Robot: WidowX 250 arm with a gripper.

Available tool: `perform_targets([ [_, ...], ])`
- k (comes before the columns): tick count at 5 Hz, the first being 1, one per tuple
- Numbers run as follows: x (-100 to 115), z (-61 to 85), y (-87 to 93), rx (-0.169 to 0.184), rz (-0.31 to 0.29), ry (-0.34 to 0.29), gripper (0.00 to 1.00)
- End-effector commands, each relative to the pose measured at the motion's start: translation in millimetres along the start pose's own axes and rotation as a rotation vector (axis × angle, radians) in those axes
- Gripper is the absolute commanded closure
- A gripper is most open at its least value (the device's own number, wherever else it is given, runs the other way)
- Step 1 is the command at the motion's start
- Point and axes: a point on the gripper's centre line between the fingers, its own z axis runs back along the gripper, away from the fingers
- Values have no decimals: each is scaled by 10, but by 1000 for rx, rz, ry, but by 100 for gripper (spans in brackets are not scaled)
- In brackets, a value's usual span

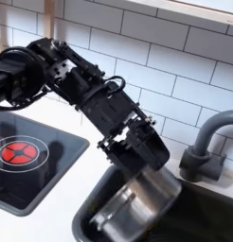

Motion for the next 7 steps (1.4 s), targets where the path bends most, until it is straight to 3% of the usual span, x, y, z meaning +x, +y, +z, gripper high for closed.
perform_targets([
  [1, 9, 76, 25, 101, -38, 4, 0],
  [2, 32, 186, 22, 245, -60, 6, 0],
  [3, 53, 356, 80, 489, -94, 5, 0],
  [4, 40, 498, 236, 671, -129, 12, 0],
  [5, 48, 544, 423, 852, -166, 97, 0],
  [6, 49, 710, 510, 938, -118, 62, 0],
  [7, 152, 1062, 745, 1065, -65, -76, 0],
])
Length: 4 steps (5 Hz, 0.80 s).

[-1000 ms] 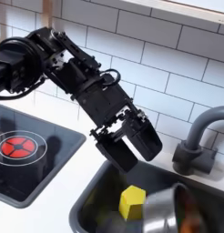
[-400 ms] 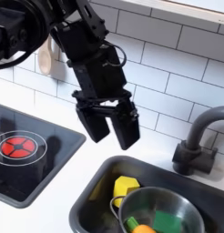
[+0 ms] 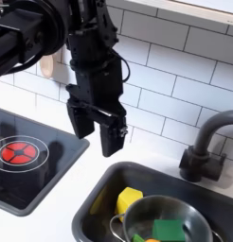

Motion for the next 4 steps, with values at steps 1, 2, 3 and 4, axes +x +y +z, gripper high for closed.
perform_targets([
  [1, -114, 103, 919, 194, 258, -129, 0],
  [2, -242, 112, 1128, 242, 311, -153, 0],
  [3, -252, 154, 1282, 260, 380, -237, 0],
  [4, -196, 90, 1361, 266, 420, -327, 0],
])
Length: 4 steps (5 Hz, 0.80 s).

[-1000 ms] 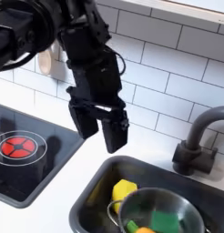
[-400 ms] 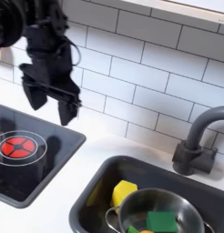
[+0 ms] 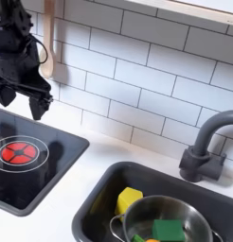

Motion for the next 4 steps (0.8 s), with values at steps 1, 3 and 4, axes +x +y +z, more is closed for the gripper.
perform_targets([
  [1, 180, -119, 22, -26, 100, -175, 0],
  [3, 504, 11, 56, -49, 142, -313, 0],
  [4, 653, 175, 193, -4, 150, -361, 0],
])
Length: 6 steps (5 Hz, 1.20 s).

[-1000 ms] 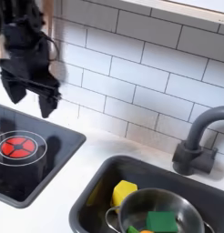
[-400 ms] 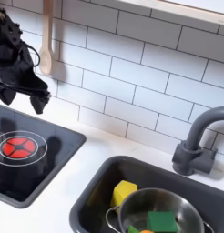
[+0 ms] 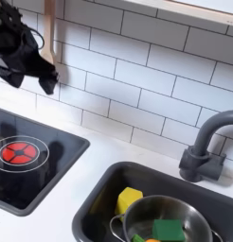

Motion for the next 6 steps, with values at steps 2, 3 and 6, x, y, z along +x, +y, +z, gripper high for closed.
perform_targets([
  [2, 313, -119, 74, 5, -10, -70, 0],
  [3, 412, -180, 76, 0, -13, -73, 0],
  [6, 541, -202, 69, -55, -4, -130, 0],
])
